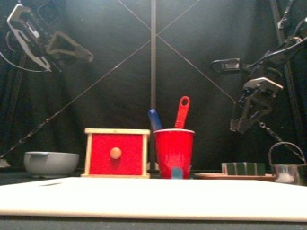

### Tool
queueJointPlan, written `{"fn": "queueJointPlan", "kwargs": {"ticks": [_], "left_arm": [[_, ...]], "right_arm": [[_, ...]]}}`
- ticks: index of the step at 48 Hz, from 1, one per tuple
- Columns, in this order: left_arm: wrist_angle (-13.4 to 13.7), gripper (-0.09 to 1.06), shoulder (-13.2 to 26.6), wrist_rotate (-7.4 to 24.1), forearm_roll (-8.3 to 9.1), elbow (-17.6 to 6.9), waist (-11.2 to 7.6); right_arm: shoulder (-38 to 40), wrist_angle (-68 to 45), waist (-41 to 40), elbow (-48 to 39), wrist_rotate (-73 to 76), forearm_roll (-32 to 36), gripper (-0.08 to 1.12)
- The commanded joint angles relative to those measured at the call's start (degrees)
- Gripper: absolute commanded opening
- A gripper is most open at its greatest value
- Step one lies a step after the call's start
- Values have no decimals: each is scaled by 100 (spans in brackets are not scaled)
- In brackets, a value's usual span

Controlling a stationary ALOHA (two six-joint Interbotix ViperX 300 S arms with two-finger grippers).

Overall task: Place sushi on board then cut the sushi with the knife then place the pieces on the plate
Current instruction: Place the sushi on the board

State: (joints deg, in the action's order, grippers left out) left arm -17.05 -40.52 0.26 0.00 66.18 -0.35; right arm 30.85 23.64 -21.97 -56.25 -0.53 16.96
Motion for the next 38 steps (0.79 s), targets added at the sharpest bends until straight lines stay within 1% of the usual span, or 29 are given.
{"fn": "queueJointPlan", "kwargs": {"ticks": [1,8,16,26,38], "left_arm": [[-53,-2,9,9,9,-149,26],[-53,-2,9,9,9,-141,35],[-53,-2,9,9,18,-141,70],[-44,-2,18,9,18,-123,114],[-18,-2,9,0,0,-88,105]], "right_arm": [[-44,-18,-202,158,26,290,103],[-264,-62,-580,185,-9,352,101],[-738,-123,-738,202,-202,272,101],[-1362,-264,-844,299,-914,-308,101],[-1811,-378,-1301,387,-1978,-1169,101]]}}
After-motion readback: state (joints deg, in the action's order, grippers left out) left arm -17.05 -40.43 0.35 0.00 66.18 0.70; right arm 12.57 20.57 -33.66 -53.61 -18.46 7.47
